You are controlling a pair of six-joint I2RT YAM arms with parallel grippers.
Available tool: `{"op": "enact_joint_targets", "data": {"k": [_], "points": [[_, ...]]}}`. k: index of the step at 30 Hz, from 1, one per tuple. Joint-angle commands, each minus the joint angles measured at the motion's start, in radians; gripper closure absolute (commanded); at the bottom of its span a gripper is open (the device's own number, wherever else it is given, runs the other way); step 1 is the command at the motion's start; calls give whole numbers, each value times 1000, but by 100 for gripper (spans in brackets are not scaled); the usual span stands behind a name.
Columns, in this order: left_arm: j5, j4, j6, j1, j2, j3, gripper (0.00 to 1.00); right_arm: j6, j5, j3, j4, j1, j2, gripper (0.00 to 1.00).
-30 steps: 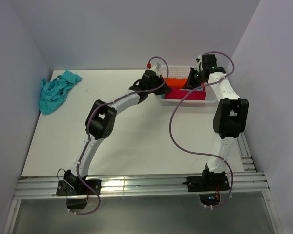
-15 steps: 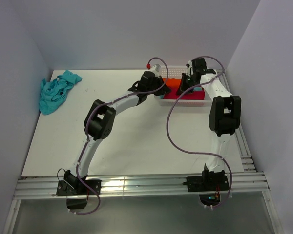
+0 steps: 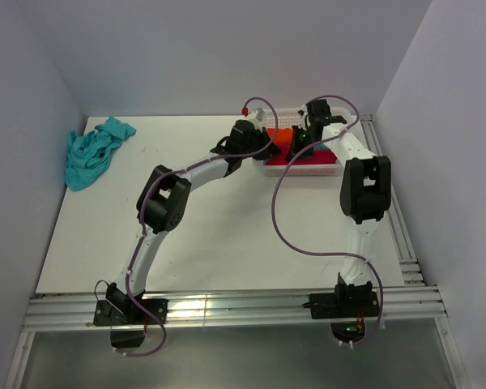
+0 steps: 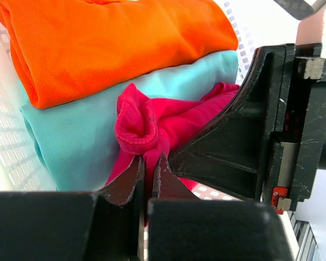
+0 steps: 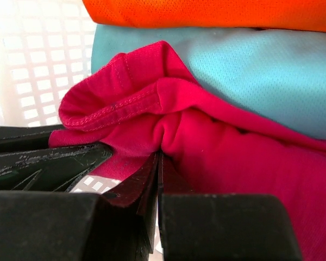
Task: Roll the t-shirts
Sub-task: Place the rolled tshirt into the container
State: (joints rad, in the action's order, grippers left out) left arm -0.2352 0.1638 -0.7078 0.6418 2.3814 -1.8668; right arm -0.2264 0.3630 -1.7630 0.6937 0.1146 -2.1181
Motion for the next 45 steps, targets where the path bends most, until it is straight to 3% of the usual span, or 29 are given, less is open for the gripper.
{"op": "enact_joint_targets", "data": {"k": [1, 17, 21, 25, 31, 39, 45], "points": [[-16, -185, 19, -11, 81, 37, 100, 10, -45, -21, 49, 5, -25, 95], [-82, -244, -19, -25, 93, -81, 92, -71, 69, 20, -45, -107, 107, 94], [-75, -277, -19, -25, 102, -100, 80, -79, 108, 16, -49, -142, 99, 93], [-55, -285, -18, -25, 85, -92, 60, -79, 120, -1, -43, -142, 76, 93], [-27, -345, 5, -24, 55, -179, 46, -93, 146, -16, -57, -142, 72, 92], [-29, -409, 19, -37, 33, -298, 41, -137, 183, -53, -83, -138, 41, 92], [-23, -406, 21, -39, 3, -290, 37, -140, 189, -12, -108, -138, 52, 92]]}}
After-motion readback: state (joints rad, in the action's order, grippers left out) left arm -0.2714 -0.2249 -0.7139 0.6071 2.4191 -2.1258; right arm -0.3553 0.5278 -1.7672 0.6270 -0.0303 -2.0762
